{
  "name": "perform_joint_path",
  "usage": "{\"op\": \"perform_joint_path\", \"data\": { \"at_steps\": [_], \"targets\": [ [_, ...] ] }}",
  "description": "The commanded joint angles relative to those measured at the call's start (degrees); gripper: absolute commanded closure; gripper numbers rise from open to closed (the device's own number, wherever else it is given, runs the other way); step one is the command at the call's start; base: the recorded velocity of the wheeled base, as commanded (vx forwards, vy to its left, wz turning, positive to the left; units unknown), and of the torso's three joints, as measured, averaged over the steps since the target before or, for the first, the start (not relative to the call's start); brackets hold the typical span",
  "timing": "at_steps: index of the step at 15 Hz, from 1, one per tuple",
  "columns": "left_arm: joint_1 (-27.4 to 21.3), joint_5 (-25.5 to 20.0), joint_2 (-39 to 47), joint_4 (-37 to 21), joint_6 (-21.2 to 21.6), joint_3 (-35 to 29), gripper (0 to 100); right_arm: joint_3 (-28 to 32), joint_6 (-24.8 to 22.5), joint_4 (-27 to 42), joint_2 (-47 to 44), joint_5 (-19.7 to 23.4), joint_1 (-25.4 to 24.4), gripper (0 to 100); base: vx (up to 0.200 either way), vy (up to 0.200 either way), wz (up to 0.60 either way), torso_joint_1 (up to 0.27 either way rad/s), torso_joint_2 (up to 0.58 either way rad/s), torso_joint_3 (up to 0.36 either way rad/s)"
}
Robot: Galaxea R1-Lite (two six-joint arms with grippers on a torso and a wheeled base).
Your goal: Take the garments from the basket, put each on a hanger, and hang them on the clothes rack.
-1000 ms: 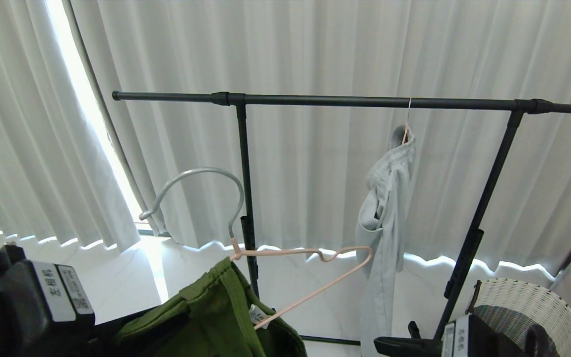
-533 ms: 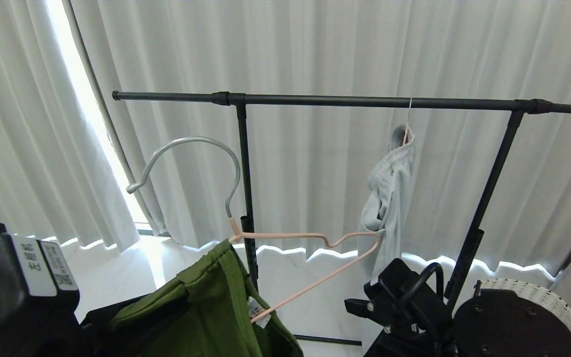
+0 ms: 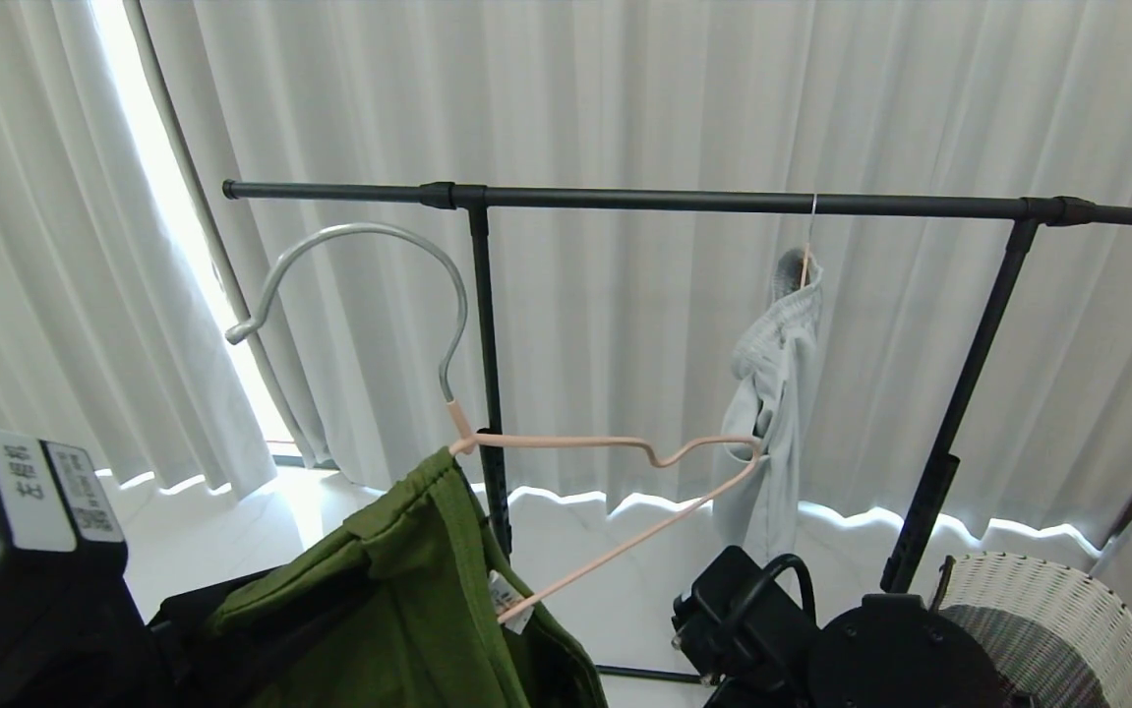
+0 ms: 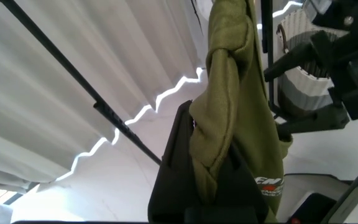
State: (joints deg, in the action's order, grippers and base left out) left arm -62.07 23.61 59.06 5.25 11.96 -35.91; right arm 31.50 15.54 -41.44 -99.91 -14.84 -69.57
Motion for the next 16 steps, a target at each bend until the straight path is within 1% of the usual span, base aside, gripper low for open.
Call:
{"op": "perform_joint_path", "data": {
  "at_steps": [1,3,5,7,9,12,14,16],
  "targets": [
    [0.02,0.03,0.0,0.28,-0.01,-0.12,100,-0.91,-0.87,0.13,-0.9,-0.02,0.05,0,0.0,0.0,0.0,0.0,0.0,0.0],
    [0.02,0.03,0.0,0.81,-0.01,-0.03,100,-2.41,-1.3,0.3,-0.72,-0.98,0.23,0,0.0,0.0,0.0,0.0,0.0,0.0],
    [0.02,0.03,0.0,0.81,-0.01,0.05,100,-3.29,-1.74,3.55,-0.28,-3.53,0.93,0,0.0,0.0,0.0,0.0,0.0,0.0],
    [0.02,0.03,-0.09,0.81,-0.01,0.23,100,-3.29,-1.74,5.66,0.42,-4.94,1.81,0,0.0,0.0,0.0,0.0,0.0,0.0],
    [0.02,0.12,-0.35,0.81,0.08,1.02,100,-4.52,-1.92,6.02,1.83,-5.47,4.44,0,0.0,0.0,0.0,0.0,0.0,0.0],
    [0.02,0.12,-2.02,0.81,0.43,4.54,100,-9.18,-5.17,6.02,5.7,-5.55,10.33,0,0.0,0.0,0.0,0.0,0.0,0.0],
    [0.02,0.12,-2.99,0.81,0.43,6.12,100,-11.81,-5.61,6.02,8.68,-5.47,12.71,0,0.0,0.0,0.0,0.0,0.0,0.0],
    [-0.06,0.12,-3.52,0.81,0.52,7.17,100,-12.96,-5.7,6.02,10.53,-5.55,15.34,0,0.0,0.0,0.0,0.0,0.0,0.0]
  ]
}}
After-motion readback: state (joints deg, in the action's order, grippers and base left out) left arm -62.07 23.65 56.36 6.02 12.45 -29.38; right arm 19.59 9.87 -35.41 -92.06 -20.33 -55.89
